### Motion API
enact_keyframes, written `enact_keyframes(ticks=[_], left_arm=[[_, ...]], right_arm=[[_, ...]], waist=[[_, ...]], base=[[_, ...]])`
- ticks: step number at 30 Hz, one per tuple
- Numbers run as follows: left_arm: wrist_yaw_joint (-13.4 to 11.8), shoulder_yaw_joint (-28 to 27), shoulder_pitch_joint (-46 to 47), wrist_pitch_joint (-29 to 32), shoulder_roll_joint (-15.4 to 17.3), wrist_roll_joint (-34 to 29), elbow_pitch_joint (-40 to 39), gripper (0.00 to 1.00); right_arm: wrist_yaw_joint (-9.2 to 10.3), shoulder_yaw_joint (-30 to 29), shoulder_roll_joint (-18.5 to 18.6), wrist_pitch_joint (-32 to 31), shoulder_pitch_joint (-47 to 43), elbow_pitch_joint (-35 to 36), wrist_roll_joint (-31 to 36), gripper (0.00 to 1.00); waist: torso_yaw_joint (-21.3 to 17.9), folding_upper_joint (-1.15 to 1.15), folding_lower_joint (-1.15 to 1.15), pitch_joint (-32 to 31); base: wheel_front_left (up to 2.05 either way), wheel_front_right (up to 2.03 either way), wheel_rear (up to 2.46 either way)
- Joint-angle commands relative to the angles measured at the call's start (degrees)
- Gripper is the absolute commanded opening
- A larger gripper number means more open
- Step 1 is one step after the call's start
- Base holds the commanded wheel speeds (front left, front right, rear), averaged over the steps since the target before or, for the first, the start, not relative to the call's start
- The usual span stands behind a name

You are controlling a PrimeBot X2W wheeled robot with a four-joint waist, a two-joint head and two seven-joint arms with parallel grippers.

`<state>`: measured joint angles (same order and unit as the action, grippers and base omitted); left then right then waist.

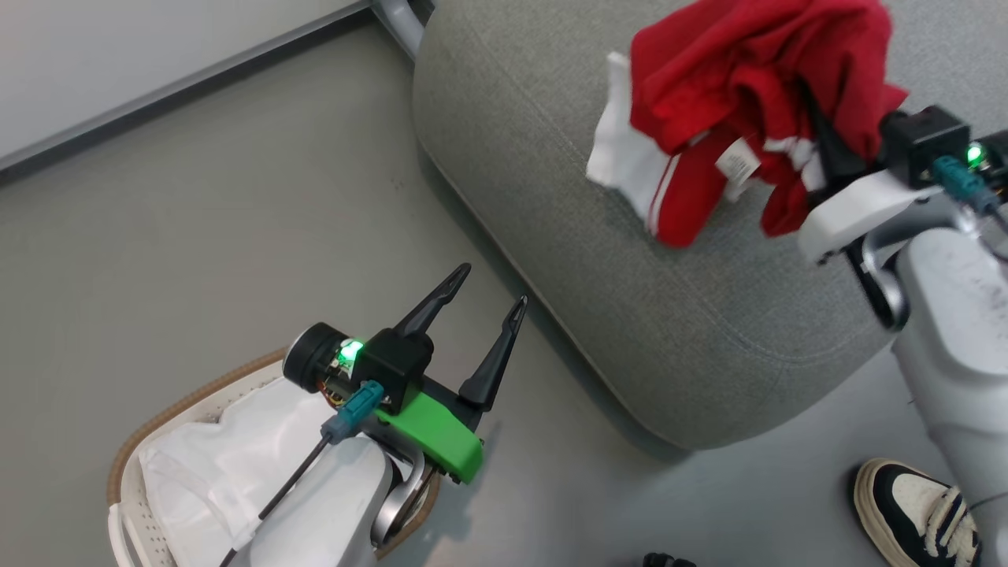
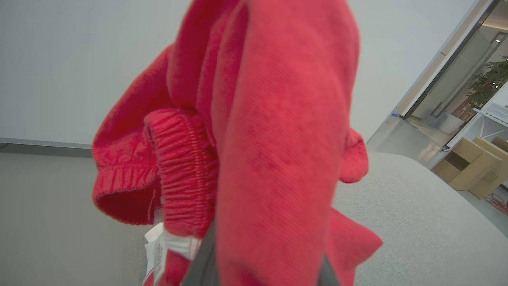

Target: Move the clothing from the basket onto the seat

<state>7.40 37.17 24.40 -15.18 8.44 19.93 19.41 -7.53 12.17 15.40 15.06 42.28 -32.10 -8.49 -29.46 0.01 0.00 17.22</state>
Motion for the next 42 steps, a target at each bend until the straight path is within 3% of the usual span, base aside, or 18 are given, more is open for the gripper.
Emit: enact_keyframes(ticks=[1,5,11,17,23,24,25,26,27,34,42], left_arm=[[0.12,0.35,1.67,0.04,0.67,-0.83,0.05,1.0],[0.12,0.15,4.11,0.05,1.35,-1.35,-0.19,1.0],[0.12,0.12,6.64,0.05,2.22,-1.88,-0.3,1.0],[0.12,-0.28,8.51,0.05,2.63,-2.62,-0.69,1.0],[0.12,-0.95,9.58,0.05,2.61,-3.13,-0.85,1.0],[0.12,-1.13,9.66,0.05,2.57,-3.07,-0.83,1.0],[0.12,-1.13,9.63,0.05,2.49,-3.08,-0.82,1.0],[0.12,-1.09,9.59,0.05,2.36,-3.08,-0.77,1.0],[0.12,-1.01,9.53,0.05,2.19,-3.03,-0.68,1.0],[0.12,-3.06,6.95,0.05,1.56,-2.75,0.05,1.0],[0.12,-6.02,2.79,0.05,0.54,-2.53,0.65,1.0]], right_arm=[[0.07,-0.85,1.56,0.18,2.11,-0.07,0.99,0.0],[0.08,-4.0,6.47,0.17,7.25,-1.42,3.46,0.0],[0.08,-9.73,10.16,0.16,12.84,-4.32,5.5,0.0],[0.08,-16.77,11.45,0.16,16.33,-8.4,8.45,0.0],[0.08,-21.15,9.52,0.16,15.92,-11.62,11.16,0.0],[0.09,-22.39,9.24,0.16,15.21,-12.29,11.56,0.33],[0.09,-23.07,8.91,0.15,14.15,-13.09,12.26,0.47],[0.09,-24.02,8.28,0.14,13.16,-14.0,12.74,0.89],[0.09,-24.99,7.95,0.14,12.53,-14.31,12.99,1.0],[0.09,-30.03,5.44,0.14,4.27,-12.11,13.32,1.0],[0.09,-31.65,2.11,0.14,-5.72,-8.76,12.94,1.0]], waist=[[3.29,-0.01,0.0,5.47],[5.95,-0.01,0.0,9.51],[9.4,-0.01,0.0,14.77],[12.58,-0.01,0.0,18.83],[14.61,-0.01,0.0,21.28],[14.73,-0.01,0.0,21.46],[14.82,-0.01,0.0,21.53],[14.97,-0.01,0.0,21.5],[15.12,-0.01,0.0,21.37],[15.2,-0.01,0.0,17.72],[15.22,-0.01,0.0,10.6]], base=[[0.0,0.0,0.0],[0.0,0.0,0.0],[0.0,0.0,0.0],[0.0,0.0,0.0],[0.0,0.0,0.0],[0.0,0.0,0.0],[0.0,0.0,0.0],[0.0,0.0,0.0],[0.0,0.0,0.0],[0.0,0.0,0.0],[0.0,0.0,0.0]])
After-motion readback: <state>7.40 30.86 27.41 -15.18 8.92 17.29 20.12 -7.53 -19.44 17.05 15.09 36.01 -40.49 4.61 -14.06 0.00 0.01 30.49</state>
